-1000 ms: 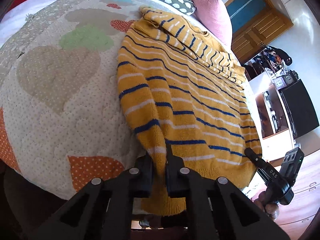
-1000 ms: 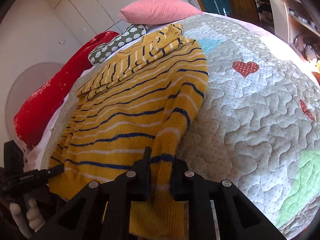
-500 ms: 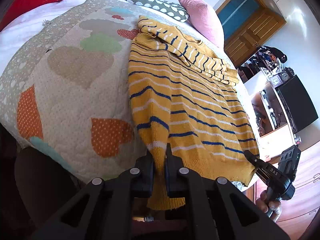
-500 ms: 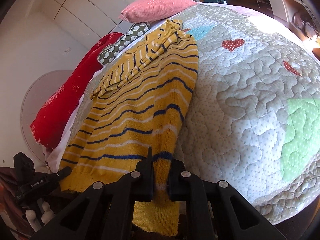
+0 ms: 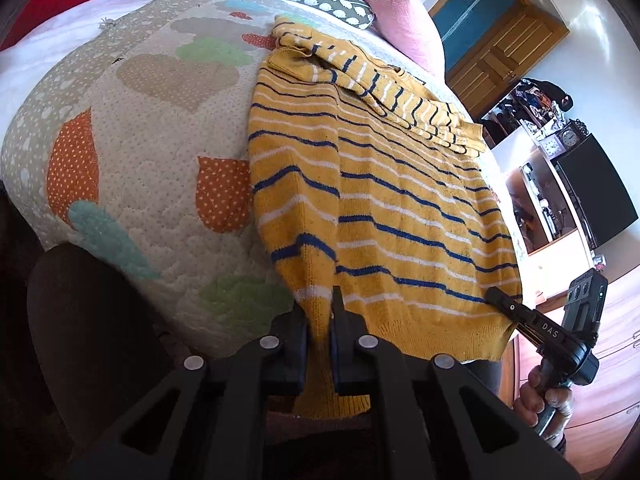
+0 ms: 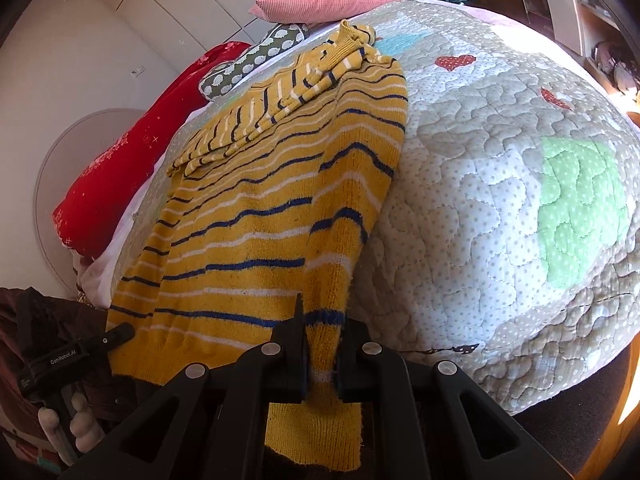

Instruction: Fold small clothes

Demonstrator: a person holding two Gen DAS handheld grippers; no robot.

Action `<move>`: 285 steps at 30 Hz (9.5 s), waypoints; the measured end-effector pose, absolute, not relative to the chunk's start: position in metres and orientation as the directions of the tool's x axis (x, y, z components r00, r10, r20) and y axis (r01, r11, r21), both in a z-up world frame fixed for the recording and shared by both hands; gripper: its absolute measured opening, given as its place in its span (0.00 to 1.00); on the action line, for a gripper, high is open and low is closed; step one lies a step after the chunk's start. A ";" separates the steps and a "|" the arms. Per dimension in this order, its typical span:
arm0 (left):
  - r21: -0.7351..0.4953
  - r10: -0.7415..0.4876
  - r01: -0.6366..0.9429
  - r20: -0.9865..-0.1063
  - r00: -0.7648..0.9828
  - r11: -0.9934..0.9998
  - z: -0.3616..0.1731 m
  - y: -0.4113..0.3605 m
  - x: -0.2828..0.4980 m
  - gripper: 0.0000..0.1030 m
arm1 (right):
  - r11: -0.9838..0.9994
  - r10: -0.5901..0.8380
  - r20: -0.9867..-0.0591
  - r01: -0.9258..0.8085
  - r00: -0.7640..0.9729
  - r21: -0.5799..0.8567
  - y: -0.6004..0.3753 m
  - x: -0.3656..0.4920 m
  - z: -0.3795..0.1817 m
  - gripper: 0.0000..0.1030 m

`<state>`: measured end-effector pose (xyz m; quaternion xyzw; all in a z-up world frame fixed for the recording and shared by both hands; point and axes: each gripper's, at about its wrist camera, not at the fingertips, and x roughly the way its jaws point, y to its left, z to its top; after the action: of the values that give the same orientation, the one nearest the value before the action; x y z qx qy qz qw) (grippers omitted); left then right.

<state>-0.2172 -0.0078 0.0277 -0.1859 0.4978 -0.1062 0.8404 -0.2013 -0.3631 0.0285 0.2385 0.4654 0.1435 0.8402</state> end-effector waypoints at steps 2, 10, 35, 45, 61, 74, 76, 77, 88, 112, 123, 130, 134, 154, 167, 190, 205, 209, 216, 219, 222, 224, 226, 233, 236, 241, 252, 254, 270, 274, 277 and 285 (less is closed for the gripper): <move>-0.407 -0.354 -0.004 -0.800 0.484 0.913 0.026 -0.007 -0.219 0.08 | 0.857 0.448 -0.725 -0.021 0.523 0.515 -0.359 -0.200 0.027 0.10; -0.429 -0.375 0.005 -0.784 0.496 0.903 0.030 -0.003 -0.223 0.08 | 0.845 0.452 -0.710 -0.003 0.540 0.535 -0.365 -0.204 0.034 0.10; -0.483 -0.370 -0.055 -0.733 0.572 0.874 0.107 0.006 -0.055 0.08 | 0.778 0.536 -0.602 -0.070 0.591 0.625 -0.357 -0.044 0.104 0.10; -0.445 -0.343 -0.060 -0.763 0.549 0.894 0.100 -0.001 -0.017 0.08 | 0.735 0.568 -0.601 -0.018 0.562 0.678 -0.363 -0.013 0.082 0.10; -0.445 -0.321 -0.152 -0.805 0.499 0.882 0.068 0.007 0.111 0.09 | 0.727 0.557 -0.644 0.066 0.524 0.683 -0.366 0.123 0.057 0.11; -0.705 -0.523 -0.268 -0.681 0.512 0.657 0.048 0.066 0.150 0.45 | 0.452 0.656 -0.482 0.208 0.582 0.867 -0.403 0.174 0.021 0.51; -0.700 -0.486 -0.282 -0.677 0.552 0.656 0.060 0.081 0.146 0.54 | 0.437 0.625 -0.476 0.229 0.619 0.870 -0.415 0.172 0.025 0.56; -0.689 -0.465 -0.290 -0.685 0.561 0.664 0.066 0.086 0.144 0.54 | 0.444 0.603 -0.488 0.242 0.631 0.863 -0.420 0.170 0.028 0.58; -0.278 -0.172 -0.160 -0.862 0.477 0.947 0.064 0.046 0.096 0.61 | 0.906 0.334 -0.754 0.029 0.566 0.423 -0.374 0.120 0.065 0.59; -0.307 -0.270 -0.059 -0.902 0.337 0.950 0.059 0.040 0.008 0.06 | 0.714 0.534 -0.706 0.200 0.465 0.671 -0.460 0.016 0.019 0.13; -0.116 -0.136 0.071 -0.814 0.565 0.991 0.124 0.006 0.002 0.50 | 0.951 0.282 -0.722 -0.084 0.632 0.298 -0.397 0.009 0.113 0.49; 0.230 0.079 0.212 -0.833 0.548 0.950 0.079 -0.062 0.059 0.52 | 0.962 0.182 -0.745 -0.274 0.642 -0.001 -0.302 0.058 0.108 0.50; 0.266 0.129 0.218 -0.859 0.495 0.939 0.054 -0.059 0.087 0.37 | 0.935 0.065 -0.776 -0.309 0.627 -0.172 -0.274 0.092 0.081 0.50; -0.430 -0.360 -0.106 -0.847 0.392 0.896 0.041 0.040 0.172 0.11 | 0.942 0.280 -0.812 0.019 0.512 0.336 -0.371 0.202 0.047 0.06; -0.615 -0.435 -0.259 -0.742 0.511 0.745 0.065 0.110 0.140 0.35 | 0.945 0.195 -0.764 0.091 0.615 0.314 -0.385 0.185 0.071 0.46; -0.423 -0.314 -0.147 -0.826 0.469 0.894 0.045 0.062 0.070 0.56 | 0.897 0.198 -0.762 0.199 0.616 0.394 -0.456 0.123 0.062 0.39; -0.437 -0.377 -0.058 -0.829 0.413 0.898 0.015 0.018 0.003 0.69 | 0.694 0.386 -0.630 0.237 0.674 0.680 -0.491 -0.036 0.023 0.49; -0.450 -0.393 -0.077 -0.841 0.373 0.890 0.016 0.018 0.005 0.17 | 0.637 0.448 -0.588 0.222 0.674 0.739 -0.467 -0.026 0.021 0.51; -0.394 -0.342 -0.049 -0.847 0.406 0.918 0.055 0.023 0.000 0.15 | 0.639 0.470 -0.586 0.204 0.659 0.742 -0.450 -0.010 0.037 0.12; -0.358 -0.313 -0.041 -0.863 0.397 0.933 0.059 0.023 -0.006 0.15 | 0.674 0.439 -0.594 0.191 0.674 0.714 -0.456 -0.018 0.049 0.12; -0.318 -0.272 -0.084 -0.899 0.345 0.945 0.038 0.031 -0.005 0.15 | 0.715 0.406 -0.643 0.213 0.649 0.666 -0.458 -0.023 0.041 0.12; -0.322 -0.267 -0.144 -0.913 0.307 0.936 0.020 0.042 -0.008 0.15 | 0.732 0.388 -0.672 0.232 0.631 0.641 -0.458 -0.024 0.030 0.12; -0.371 -0.299 -0.177 -0.894 0.334 0.912 0.016 0.055 -0.016 0.12 | 0.725 0.391 -0.682 0.250 0.617 0.642 -0.458 -0.024 0.020 0.14; -0.376 -0.224 -0.244 -0.847 0.483 0.894 0.047 0.079 -0.076 0.38 | 0.763 0.296 -0.689 0.270 0.661 0.587 -0.463 -0.052 0.037 0.20; -0.362 -0.165 -0.261 -0.812 0.560 0.895 0.059 0.072 -0.101 0.52 | 0.803 0.228 -0.680 0.260 0.697 0.536 -0.454 -0.070 0.059 0.20; -0.263 -0.063 -0.265 -0.810 0.583 0.928 0.062 0.063 -0.115 0.53 | 0.880 0.268 -0.670 0.107 0.692 0.463 -0.386 -0.063 0.091 0.20; -0.134 0.113 -0.331 -0.770 0.628 0.934 0.075 0.098 -0.162 0.54 | 0.916 0.400 -0.754 -0.198 0.521 0.348 -0.169 0.040 0.059 0.20; -0.134 0.119 -0.340 -0.768 0.629 0.931 0.075 0.107 -0.169 0.55 | 0.905 0.426 -0.784 -0.215 0.452 0.367 -0.136 0.051 0.042 0.21; -0.089 0.178 -0.380 -0.771 0.611 0.921 0.063 0.132 -0.180 0.58 | 0.874 0.377 -0.811 -0.462 0.447 0.152 -0.035 0.046 0.068 0.30; -0.086 0.184 -0.391 -0.776 0.603 0.916 0.060 0.137 -0.182 0.59 | 0.881 0.346 -0.867 -0.441 0.358 0.169 -0.019 0.075 0.035 0.32; -0.093 0.184 -0.402 -0.781 0.597 0.911 0.056 0.141 -0.183 0.59 | 0.865 0.349 -0.874 -0.475 0.338 0.162 -0.013 0.077 0.034 0.41; -0.239 0.054 -0.379 -0.782 0.621 0.894 0.052 0.149 -0.181 0.59 | 0.887 0.362 -0.833 -0.430 0.418 0.169 -0.035 0.097 0.082 0.46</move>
<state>-0.1809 0.1491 0.0520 -0.1943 0.4178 0.1231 0.8789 0.0966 -0.0346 0.0825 -0.0352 0.4853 0.2355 0.8413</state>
